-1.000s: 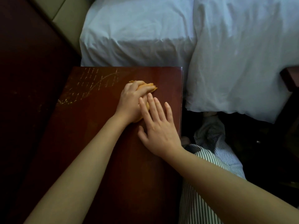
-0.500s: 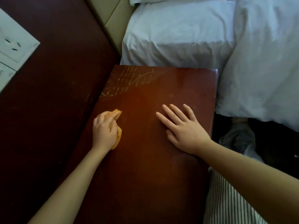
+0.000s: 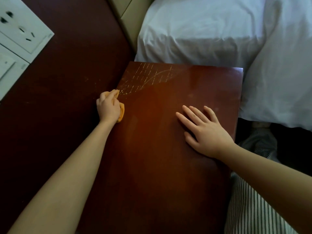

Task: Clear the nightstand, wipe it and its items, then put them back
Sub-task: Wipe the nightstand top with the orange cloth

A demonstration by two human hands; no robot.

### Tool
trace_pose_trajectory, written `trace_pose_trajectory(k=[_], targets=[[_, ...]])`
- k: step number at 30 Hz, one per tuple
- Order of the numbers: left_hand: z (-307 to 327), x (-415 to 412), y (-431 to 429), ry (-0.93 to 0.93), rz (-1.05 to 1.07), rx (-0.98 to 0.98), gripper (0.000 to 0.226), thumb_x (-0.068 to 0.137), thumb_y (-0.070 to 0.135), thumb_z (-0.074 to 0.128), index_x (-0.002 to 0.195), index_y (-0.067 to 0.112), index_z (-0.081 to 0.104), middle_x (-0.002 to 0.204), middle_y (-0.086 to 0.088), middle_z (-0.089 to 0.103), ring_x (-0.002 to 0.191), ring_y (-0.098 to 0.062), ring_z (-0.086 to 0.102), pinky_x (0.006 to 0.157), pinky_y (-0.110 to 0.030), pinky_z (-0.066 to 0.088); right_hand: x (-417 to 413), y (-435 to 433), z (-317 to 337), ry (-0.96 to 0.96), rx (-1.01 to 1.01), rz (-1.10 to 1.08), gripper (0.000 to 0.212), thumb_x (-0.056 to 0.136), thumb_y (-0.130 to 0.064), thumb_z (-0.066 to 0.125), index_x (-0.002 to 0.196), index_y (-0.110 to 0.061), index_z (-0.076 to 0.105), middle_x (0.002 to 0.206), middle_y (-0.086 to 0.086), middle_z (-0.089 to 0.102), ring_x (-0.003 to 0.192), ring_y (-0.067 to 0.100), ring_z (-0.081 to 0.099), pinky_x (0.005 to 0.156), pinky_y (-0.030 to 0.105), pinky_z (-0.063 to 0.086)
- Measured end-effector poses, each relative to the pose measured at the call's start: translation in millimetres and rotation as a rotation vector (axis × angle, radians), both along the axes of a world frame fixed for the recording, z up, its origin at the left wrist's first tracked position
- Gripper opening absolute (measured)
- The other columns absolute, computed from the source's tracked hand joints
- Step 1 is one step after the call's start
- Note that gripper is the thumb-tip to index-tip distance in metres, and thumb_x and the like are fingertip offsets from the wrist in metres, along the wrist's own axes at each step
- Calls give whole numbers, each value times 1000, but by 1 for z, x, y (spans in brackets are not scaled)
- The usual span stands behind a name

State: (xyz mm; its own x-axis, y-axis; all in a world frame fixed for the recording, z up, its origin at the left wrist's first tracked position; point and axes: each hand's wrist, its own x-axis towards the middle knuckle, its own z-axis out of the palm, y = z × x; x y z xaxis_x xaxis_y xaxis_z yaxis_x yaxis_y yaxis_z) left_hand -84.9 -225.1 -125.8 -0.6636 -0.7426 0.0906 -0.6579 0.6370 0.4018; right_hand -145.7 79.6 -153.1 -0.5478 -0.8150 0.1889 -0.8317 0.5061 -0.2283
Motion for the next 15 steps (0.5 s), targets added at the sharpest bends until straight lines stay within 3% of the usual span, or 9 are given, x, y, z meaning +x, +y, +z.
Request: trace_pose_trajectory(k=[3,6,15], targets=[[-5,17,-9,-8,-162,22,38,95,26,33,127,26,54,132,-3,45,120,-26,40,100,-42,41,0,0,1,-5,9,-4,57,89,-38,35,142,-19,40,144,12,44,130,31,44,108,47,14],[-6,31,-13,4,-226,-5,37,95,11,36,124,18,58,131,-4,46,122,-23,36,103,-31,33,0,0,1,-9,14,-8,58,89,-39,34,142,-19,39,144,12,43,131,30,44,108,46,13],[0,-4,-5,-31,-43,-128,37,98,13,36,132,15,51,137,-12,42,124,-32,35,103,-41,31,0,0,1,-25,18,-29,59,88,-40,34,142,-19,40,144,13,43,131,30,43,108,48,13]])
